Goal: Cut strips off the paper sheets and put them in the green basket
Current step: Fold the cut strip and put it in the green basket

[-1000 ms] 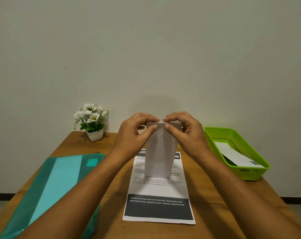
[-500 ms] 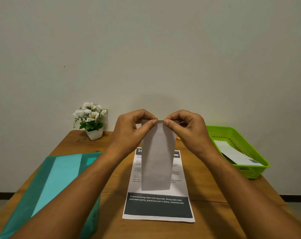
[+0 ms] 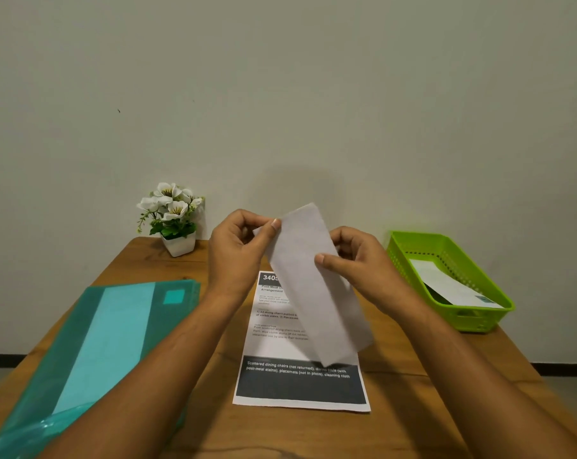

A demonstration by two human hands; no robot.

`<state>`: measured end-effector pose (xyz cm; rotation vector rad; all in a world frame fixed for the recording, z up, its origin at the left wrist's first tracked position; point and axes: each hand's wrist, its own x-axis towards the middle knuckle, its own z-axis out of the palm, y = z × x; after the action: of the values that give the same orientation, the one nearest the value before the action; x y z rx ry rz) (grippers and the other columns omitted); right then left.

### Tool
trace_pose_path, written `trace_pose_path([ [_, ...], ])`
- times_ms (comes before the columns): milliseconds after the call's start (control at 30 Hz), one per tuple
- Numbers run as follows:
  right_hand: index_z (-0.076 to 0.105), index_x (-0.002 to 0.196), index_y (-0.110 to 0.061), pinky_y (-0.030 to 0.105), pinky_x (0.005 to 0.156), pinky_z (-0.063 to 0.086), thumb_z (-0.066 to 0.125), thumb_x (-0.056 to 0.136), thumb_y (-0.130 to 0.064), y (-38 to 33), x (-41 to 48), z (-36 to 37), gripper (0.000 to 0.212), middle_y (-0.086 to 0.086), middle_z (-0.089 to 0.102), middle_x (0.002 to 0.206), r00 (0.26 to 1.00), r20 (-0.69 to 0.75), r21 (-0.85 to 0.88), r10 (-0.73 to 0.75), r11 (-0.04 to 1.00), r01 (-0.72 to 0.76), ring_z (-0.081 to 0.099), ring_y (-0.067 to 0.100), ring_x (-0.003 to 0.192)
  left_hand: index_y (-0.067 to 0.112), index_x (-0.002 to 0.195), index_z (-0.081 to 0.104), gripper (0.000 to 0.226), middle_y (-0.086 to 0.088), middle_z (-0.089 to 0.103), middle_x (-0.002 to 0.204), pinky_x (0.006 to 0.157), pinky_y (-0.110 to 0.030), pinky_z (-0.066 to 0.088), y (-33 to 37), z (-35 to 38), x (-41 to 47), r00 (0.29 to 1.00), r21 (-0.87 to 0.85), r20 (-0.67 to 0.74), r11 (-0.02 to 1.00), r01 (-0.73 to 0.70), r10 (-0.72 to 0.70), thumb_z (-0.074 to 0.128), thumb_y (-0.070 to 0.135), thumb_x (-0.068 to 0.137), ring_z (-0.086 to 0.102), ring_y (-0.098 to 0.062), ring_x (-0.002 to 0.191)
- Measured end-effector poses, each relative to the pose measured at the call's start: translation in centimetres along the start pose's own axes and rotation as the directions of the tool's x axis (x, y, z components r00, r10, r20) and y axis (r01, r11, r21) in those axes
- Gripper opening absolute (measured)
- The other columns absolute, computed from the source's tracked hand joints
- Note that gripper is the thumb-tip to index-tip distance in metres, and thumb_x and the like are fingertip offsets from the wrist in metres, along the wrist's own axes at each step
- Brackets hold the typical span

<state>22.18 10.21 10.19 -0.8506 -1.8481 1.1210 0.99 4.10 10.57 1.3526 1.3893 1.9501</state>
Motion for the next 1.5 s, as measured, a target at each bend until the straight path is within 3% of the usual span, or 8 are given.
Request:
trace_pose_path([
  [167,0.072,0.102,-0.019,0.036,0.075,0.053,0.074,0.091,-0.012,2.0,0.2,-0.1,0.013,0.007,0.078,0.093,0.998,0.003,-0.101,0.070,0.993,-0.069,0.073,0.021,0.084,0.013,0.078,0.066,0.026,0.000,0.069,0.071,0.054,-0.023,0.049,-3.6,-1.3,-2.9,0.996,0.159,0.040,0.985,0.071,-0.078,0.077,0.033,0.091,0.060,-0.007,0.062],
  [267,0.072,0.102,-0.021,0.030,0.068,0.051,0.071,0.093,-0.009,3.5,0.1,0.1,0.015,0.002,0.078,0.093,0.992,0.053,-0.236,0.118,0.966,-0.102,0.073,0.021,0.084,0.020,0.071,0.062,0.037,0.002,0.068,0.067,0.054,-0.035,0.051,-6.0,-2.1,-5.3,0.967,0.317,0.117,0.932,0.178,-0.225,0.070,0.048,0.094,0.063,-0.010,0.061],
  [400,0.071,0.094,-0.035,0.039,0.080,0.054,0.067,0.087,-0.022,6.1,-0.2,1.0,0.016,-0.006,0.075,0.090,0.981,0.108,-0.404,0.161,0.909,-0.105,0.070,0.016,0.087,0.024,0.073,0.066,0.049,0.008,0.069,0.073,0.064,-0.041,0.052,-9.1,-3.1,-8.0,0.928,0.543,0.215,0.827,0.145,-0.303,0.051,0.064,0.096,0.067,-0.013,0.074],
  [500,0.071,0.105,-0.036,0.038,0.088,0.053,0.066,0.094,-0.016,7.5,-0.5,1.6,0.023,-0.006,0.072,0.097,0.958,0.151,-0.519,0.243,0.845,-0.132,0.067,0.019,0.093,0.032,0.100,0.068,0.024,0.015,0.068,0.103,0.087,-0.039,0.049,-10.0,-3.6,-9.6,0.927,0.705,0.297,0.707,-0.050,-0.230,0.056,0.052,0.096,0.059,-0.013,0.102],
  [600,0.072,0.124,-0.022,0.032,0.092,0.051,0.063,0.098,-0.012,8.3,-0.8,2.2,0.029,-0.008,0.069,0.109,0.939,0.187,-0.597,0.290,0.792,-0.125,0.065,0.014,0.102,0.029,0.143,0.051,0.049,0.012,0.059,0.137,0.107,-0.040,0.037,-10.2,-3.7,-10.5,0.897,0.778,0.372,0.607,-0.163,-0.237,0.059,0.047,0.099,0.049,-0.014,0.126],
  [867,0.064,0.139,-0.028,0.041,0.102,0.053,0.055,0.101,-0.020,9.9,0.4,4.2,0.040,-0.007,0.064,0.143,0.914,0.224,-0.717,0.339,0.692,-0.081,0.062,0.014,0.122,0.027,0.154,0.041,0.060,0.006,0.040,0.159,0.121,-0.042,0.021,-11.2,-4.2,-10.1,0.877,0.882,0.390,0.388,-0.268,-0.280,0.038,0.059,0.103,0.032,-0.017,0.146],
  [1267,0.062,0.136,-0.031,0.045,0.095,0.051,0.052,0.105,-0.027,9.4,0.9,6.3,0.032,0.003,0.058,0.132,0.931,0.305,-0.846,0.203,0.506,0.167,0.056,0.028,0.120,0.036,0.142,0.051,0.038,0.007,0.042,0.159,0.125,-0.045,0.014,-11.1,-4.6,-10.6,0.879,0.857,0.390,0.456,-0.238,-0.274,0.037,0.043,0.107,0.029,-0.019,0.150],
  [1500,0.058,0.143,-0.026,0.044,0.102,0.049,0.070,0.092,-0.013,9.9,-0.2,9.2,0.053,-0.003,0.056,0.144,0.891,0.447,-0.799,0.076,0.482,0.359,0.051,0.024,0.127,0.025,0.121,0.071,0.026,0.005,0.058,0.144,0.108,-0.046,0.043,-11.0,-4.7,-10.7,0.900,0.822,0.405,0.495,-0.281,-0.163,0.059,0.034,0.099,0.044,-0.020,0.138],
])
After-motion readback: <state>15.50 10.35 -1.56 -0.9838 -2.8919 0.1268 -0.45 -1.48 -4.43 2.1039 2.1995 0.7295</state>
